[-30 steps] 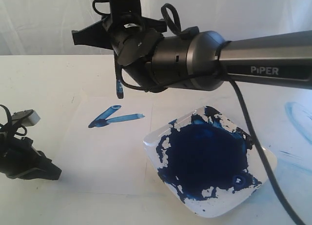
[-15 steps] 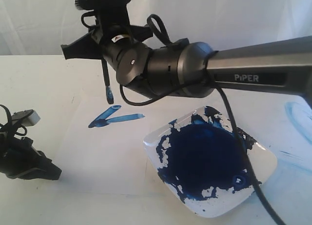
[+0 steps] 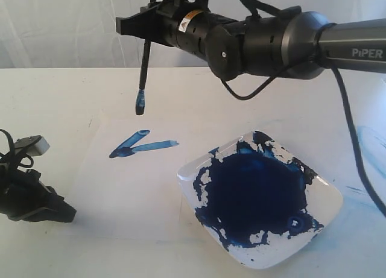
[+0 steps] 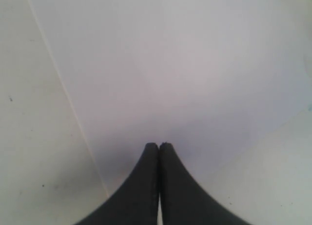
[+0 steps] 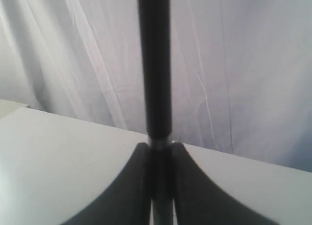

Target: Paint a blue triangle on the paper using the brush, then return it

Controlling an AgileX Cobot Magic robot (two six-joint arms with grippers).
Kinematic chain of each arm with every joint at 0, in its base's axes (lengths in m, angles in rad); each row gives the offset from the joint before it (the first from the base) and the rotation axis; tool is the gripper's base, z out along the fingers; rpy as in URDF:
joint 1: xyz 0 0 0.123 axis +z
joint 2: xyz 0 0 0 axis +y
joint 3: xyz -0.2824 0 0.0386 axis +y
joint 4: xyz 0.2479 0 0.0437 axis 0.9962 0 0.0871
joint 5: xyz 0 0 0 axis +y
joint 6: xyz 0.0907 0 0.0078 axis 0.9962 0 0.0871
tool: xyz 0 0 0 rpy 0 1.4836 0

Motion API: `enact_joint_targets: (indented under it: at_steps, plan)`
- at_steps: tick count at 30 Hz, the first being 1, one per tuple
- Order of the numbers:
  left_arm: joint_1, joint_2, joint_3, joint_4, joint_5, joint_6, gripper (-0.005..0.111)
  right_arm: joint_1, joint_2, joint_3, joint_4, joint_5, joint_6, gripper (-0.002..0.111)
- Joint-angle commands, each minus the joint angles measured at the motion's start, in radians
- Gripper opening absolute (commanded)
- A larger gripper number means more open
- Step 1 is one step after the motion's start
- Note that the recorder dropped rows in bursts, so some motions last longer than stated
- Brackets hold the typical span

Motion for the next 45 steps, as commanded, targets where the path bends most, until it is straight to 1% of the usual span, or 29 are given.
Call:
enact_joint_targets:
  at_steps: [1,6,8,9,12,15,16,21,32,45]
  plan:
    - [-0.006,-0.002,-0.001,-0.020,0.021,0.000,0.000,0.005,0.017,0.000,-0.059,-0.038,0.053,0.000]
    - [-0.006,-0.002,-0.001,-0.020,0.021,0.000,0.000,0.015,0.056,0.000,-0.040,-0.039,0.051,0.000]
    - [-0.006,-0.002,-0.001,-0.020,0.021,0.000,0.000,0.015,0.058,0.000,0.052,-0.039,-0.002,0.000]
    - [-0.006,-0.002,-0.001,-0.020,0.021,0.000,0.000,0.017,0.058,0.000,0.136,-0.041,-0.072,0.000]
    - [-0.006,-0.002,-0.001,-0.020,0.023,0.000,0.000,0.036,0.058,0.000,0.461,-0.066,-0.395,0.000]
    - [-0.006,-0.002,-0.001,-0.020,0.023,0.000,0.000,0.097,0.054,0.000,0.899,-0.181,-0.812,0.000]
    - [-0.006,-0.002,-0.001,-0.020,0.023,0.000,0.000,0.108,0.054,0.000,0.937,-0.207,-0.854,0.000]
    - [-0.006,-0.002,-0.001,-0.020,0.023,0.000,0.000,0.140,0.054,0.000,0.955,-0.229,-0.881,0.000]
    - [-0.006,-0.002,-0.001,-0.020,0.023,0.000,0.000,0.139,0.088,0.000,0.955,-0.243,-0.778,0.000]
    - [-0.006,-0.002,-0.001,-0.020,0.023,0.000,0.000,0.139,0.091,0.000,0.884,-0.245,-0.746,0.000]
